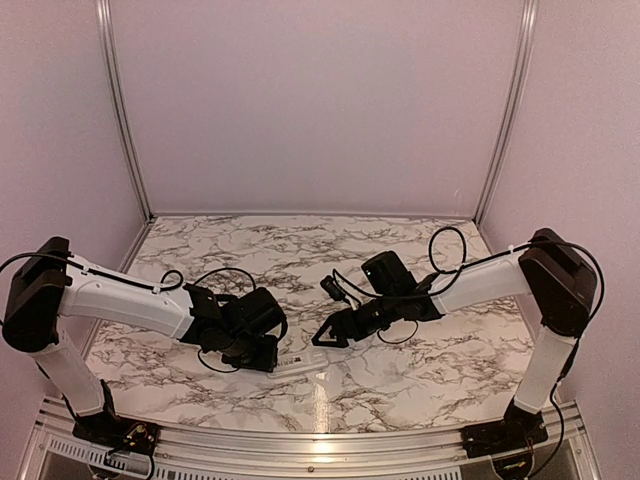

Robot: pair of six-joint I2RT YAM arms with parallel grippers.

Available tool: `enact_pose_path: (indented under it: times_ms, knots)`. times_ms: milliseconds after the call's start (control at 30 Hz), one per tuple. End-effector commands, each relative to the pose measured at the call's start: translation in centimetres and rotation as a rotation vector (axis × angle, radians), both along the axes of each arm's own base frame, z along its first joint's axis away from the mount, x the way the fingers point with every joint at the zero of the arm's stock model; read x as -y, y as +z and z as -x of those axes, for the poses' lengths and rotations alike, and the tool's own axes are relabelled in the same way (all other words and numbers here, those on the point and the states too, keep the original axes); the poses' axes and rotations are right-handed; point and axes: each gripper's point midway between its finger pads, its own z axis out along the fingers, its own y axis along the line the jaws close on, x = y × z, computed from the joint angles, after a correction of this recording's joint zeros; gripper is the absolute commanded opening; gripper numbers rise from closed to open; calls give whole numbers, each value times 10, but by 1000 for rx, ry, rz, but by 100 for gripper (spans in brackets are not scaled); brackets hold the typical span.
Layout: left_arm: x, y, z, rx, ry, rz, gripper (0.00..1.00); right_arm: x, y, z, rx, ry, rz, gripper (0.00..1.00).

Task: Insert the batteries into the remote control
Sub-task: Press the battery cover on the remote control without the battery cover, then pick up the remote control from the center of the board.

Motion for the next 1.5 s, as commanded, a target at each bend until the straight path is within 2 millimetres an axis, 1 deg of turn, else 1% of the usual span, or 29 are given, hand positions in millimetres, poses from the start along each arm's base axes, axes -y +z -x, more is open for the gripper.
enact_pose_path:
  times_ms: [0, 100, 133, 167, 233, 333, 433, 467, 533, 600, 667, 733, 767, 900, 967, 1033, 1100, 1167, 1233, 1333, 1467]
  knots:
    - [-8, -6, 4, -14, -8, -58, 39, -7, 3, -4, 20, 13, -1, 85]
    - [-10, -3, 2, -4, 0, -58, 35, -7, 5, -5, 23, 17, 1, 85]
    - [-10, -1, 1, 3, -1, -52, 34, -7, 6, -5, 25, 18, -1, 85]
    - [-8, 4, -1, 14, -6, -42, 36, -6, 7, -6, 27, 17, -3, 85]
    - [-3, 15, -6, 49, -35, -19, 49, -3, 11, -10, 27, 9, -15, 85]
    - [4, 39, -15, 122, -98, 12, 77, 7, 22, -22, 38, -22, -46, 87]
    - [11, 65, -23, 213, -204, 42, 94, 21, 41, -34, 76, -56, -87, 90]
    - [14, 72, -24, 242, -247, 43, 98, 26, 48, -38, 97, -68, -99, 90]
    - [23, 82, -24, 278, -342, 57, 99, 36, 66, -45, 152, -95, -122, 92]
    - [33, 87, -21, 300, -437, 61, 99, 43, 78, -50, 205, -120, -126, 93]
    - [41, 83, -15, 286, -534, 59, 99, 50, 96, -52, 274, -141, -139, 95]
    - [47, 75, -12, 261, -610, 29, 99, 60, 109, -57, 331, -185, -141, 97]
    - [50, 67, -9, 239, -644, 11, 99, 67, 117, -60, 356, -218, -147, 98]
    - [53, 48, -6, 203, -756, -91, 99, 96, 148, -67, 435, -355, -224, 99]
    - [55, 39, -7, 186, -796, -131, 99, 110, 160, -69, 455, -402, -269, 99]
    - [57, 30, -9, 167, -837, -173, 98, 123, 167, -70, 451, -441, -309, 99]
    - [60, 24, -13, 158, -861, -203, 94, 136, 172, -71, 442, -478, -353, 99]
    - [63, 18, -17, 154, -878, -230, 90, 147, 181, -67, 446, -499, -413, 99]
    - [65, 11, -17, 136, -900, -244, 89, 157, 183, -65, 454, -526, -435, 99]
    - [69, 1, -14, 100, -924, -251, 87, 159, 184, -61, 464, -517, -442, 99]
    - [74, -8, -15, 76, -945, -256, 81, 162, 194, -51, 505, -511, -491, 99]
